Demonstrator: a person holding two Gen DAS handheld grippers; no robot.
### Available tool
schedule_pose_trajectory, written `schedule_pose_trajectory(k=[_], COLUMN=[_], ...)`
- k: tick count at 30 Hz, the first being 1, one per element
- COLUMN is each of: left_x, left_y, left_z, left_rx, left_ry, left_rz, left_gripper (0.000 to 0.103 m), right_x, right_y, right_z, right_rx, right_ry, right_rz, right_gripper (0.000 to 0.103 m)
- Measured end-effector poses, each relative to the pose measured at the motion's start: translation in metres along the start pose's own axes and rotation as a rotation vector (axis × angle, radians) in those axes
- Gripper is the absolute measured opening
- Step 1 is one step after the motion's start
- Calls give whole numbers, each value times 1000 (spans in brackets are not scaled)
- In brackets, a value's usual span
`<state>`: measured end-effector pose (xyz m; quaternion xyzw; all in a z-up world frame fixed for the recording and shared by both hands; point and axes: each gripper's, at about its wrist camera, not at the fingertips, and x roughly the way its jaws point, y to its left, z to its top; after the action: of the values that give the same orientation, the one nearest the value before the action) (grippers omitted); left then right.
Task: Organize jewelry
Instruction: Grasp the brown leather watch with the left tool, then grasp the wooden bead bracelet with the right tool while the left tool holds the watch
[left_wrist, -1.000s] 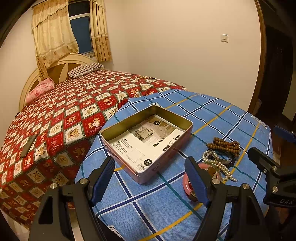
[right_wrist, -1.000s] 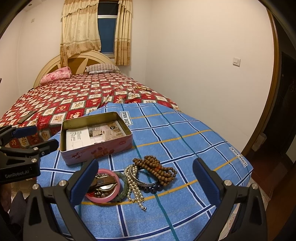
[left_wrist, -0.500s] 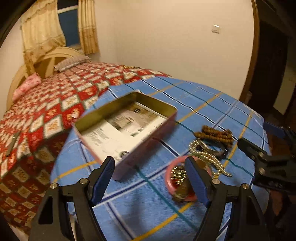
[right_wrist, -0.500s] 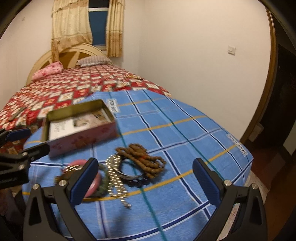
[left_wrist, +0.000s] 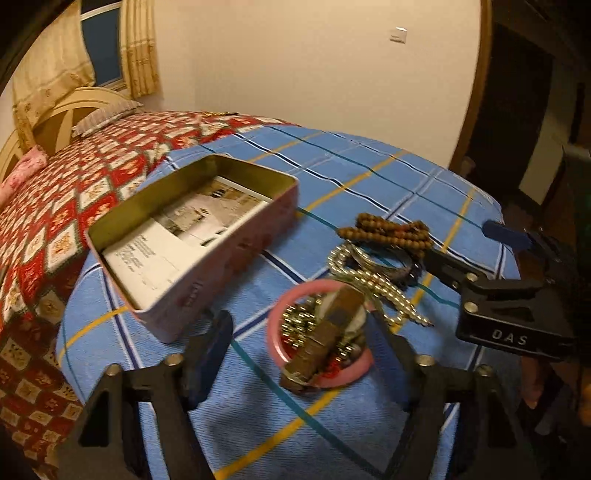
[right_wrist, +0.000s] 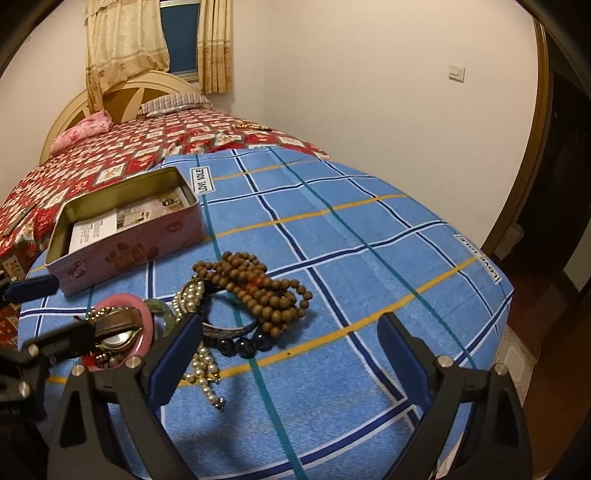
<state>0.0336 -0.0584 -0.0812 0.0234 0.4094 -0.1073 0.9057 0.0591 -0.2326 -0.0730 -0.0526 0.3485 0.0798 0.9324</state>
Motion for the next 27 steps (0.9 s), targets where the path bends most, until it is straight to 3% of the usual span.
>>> schedule_pose_trajectory(k=[2,4,6,9,27], left_x=[7,10,10,6,-18], left_y=[1,5,6,7,22], left_z=[-1,-3,-3,-3,12], left_rx=[-8,-32,-39,-40,-60], left_ry=[29,37,34,16,-74], left_rz=[-29,-65,-84,-108,-119], left_gripper=[47,42,23,17,17], right_x=[0,0,0,6,41], right_y=[0,-2,0,-1,10], right_z=[0,-1,0,0,21], right_rx=[-3,-1,0,5,-125], right_ry=[-1,0,1,6,35], right_rz=[1,2,0,0,60], right_gripper=[97,97,97,97,76])
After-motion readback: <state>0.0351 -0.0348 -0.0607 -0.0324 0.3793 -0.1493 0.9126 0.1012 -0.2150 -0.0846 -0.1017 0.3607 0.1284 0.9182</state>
